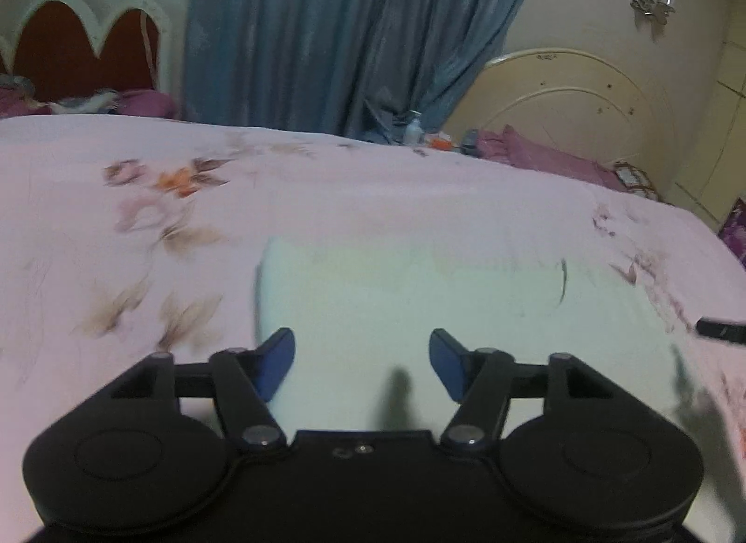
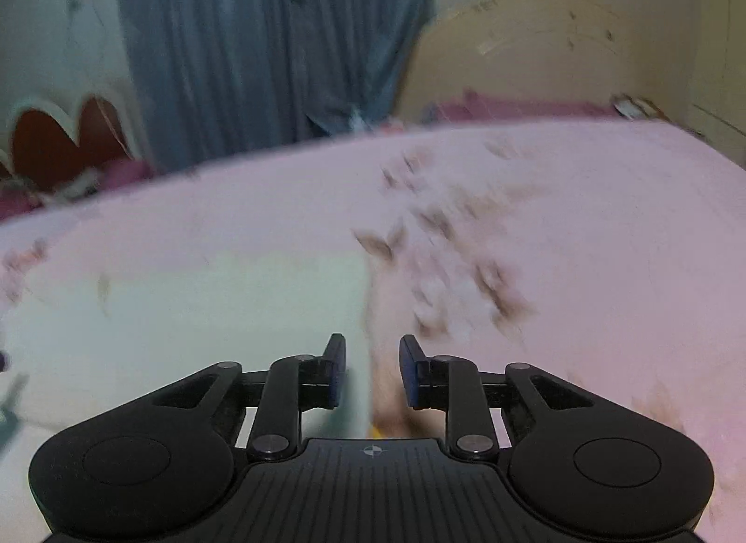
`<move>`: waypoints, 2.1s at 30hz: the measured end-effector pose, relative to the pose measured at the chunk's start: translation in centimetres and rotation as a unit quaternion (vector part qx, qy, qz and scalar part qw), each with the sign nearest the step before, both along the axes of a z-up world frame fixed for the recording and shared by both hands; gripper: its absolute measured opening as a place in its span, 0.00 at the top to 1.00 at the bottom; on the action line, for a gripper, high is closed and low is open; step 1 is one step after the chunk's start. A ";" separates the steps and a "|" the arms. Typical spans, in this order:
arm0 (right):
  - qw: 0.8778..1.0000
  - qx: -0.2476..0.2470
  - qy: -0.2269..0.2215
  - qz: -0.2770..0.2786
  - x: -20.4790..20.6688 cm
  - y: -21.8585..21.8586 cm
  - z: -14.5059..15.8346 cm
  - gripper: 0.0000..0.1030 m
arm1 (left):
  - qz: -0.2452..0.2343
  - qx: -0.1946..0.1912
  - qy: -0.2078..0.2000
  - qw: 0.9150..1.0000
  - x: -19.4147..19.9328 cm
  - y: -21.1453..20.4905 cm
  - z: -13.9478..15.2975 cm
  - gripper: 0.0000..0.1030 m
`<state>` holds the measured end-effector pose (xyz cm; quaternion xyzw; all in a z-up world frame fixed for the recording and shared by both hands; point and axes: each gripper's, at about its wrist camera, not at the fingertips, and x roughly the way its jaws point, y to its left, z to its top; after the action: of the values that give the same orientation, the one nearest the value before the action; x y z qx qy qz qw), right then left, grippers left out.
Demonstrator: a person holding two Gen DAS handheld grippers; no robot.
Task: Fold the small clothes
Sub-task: 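Release the right gripper and smooth the folded sweater flat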
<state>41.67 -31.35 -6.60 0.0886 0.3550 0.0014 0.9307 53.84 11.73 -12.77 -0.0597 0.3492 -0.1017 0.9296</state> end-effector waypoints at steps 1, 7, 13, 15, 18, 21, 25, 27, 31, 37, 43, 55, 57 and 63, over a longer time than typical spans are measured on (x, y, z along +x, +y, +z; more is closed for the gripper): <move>1.000 0.002 0.012 0.016 0.9 0.5 -0.3 0.76 | -0.003 -0.003 0.005 1.000 1.3 0.0 -0.2 0.47; 0.997 -0.017 0.069 0.027 3.8 1.7 -4.1 0.86 | 0.002 -0.030 0.049 0.998 8.4 2.3 -2.9 0.49; 0.997 -0.028 0.062 0.022 3.8 1.5 -3.6 0.86 | 0.009 -0.049 0.033 0.998 5.3 2.3 -1.6 0.49; 0.999 -0.014 0.034 0.023 3.5 2.5 -2.3 0.86 | -0.014 -0.051 0.014 0.998 2.9 0.5 -1.0 0.47; 0.997 0.019 0.027 0.075 4.4 6.9 -2.0 0.85 | -0.042 -0.028 -0.002 0.999 1.0 -3.8 -0.7 0.47; 0.990 0.015 0.031 0.138 4.9 12.1 -2.8 0.85 | -0.051 0.008 -0.003 0.999 0.5 -6.7 -1.3 0.48; 0.986 -0.048 0.033 0.155 4.3 14.0 -3.7 0.86 | -0.033 0.068 0.015 0.997 -0.5 -5.4 -2.6 0.48; 0.992 -0.069 0.038 0.094 4.3 10.9 -4.1 0.86 | -0.021 0.057 0.015 0.998 -1.9 -2.2 -2.9 0.50; 0.996 -0.042 0.052 0.065 3.8 6.7 -3.7 0.86 | -0.043 0.080 0.013 0.996 -4.0 -1.3 -1.9 0.54; 0.989 -0.024 0.030 0.142 -0.3 10.6 -2.6 0.86 | -0.034 0.060 0.024 0.997 -6.2 -1.7 -1.9 0.54; 0.993 -0.075 0.044 0.082 -1.3 8.7 -4.0 0.86 | -0.032 0.072 0.023 0.997 -7.4 -1.9 -2.2 0.53; 0.990 -0.006 0.012 0.140 -2.7 13.8 -1.2 0.85 | -0.077 0.027 -0.006 0.997 -5.9 -7.5 -0.8 0.41; 0.988 0.006 0.035 0.149 -2.0 14.6 -2.2 0.86 | -0.077 0.035 0.019 0.996 -5.1 -8.1 -1.9 0.45; 0.987 -0.045 0.039 0.149 -2.3 13.2 -3.0 0.86 | -0.098 0.066 0.012 0.993 -6.3 -7.1 -2.4 0.43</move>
<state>39.34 -18.16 -9.61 -0.0070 0.3997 0.1211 0.9086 47.51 4.59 -15.21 0.0355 0.3708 -0.1686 0.9126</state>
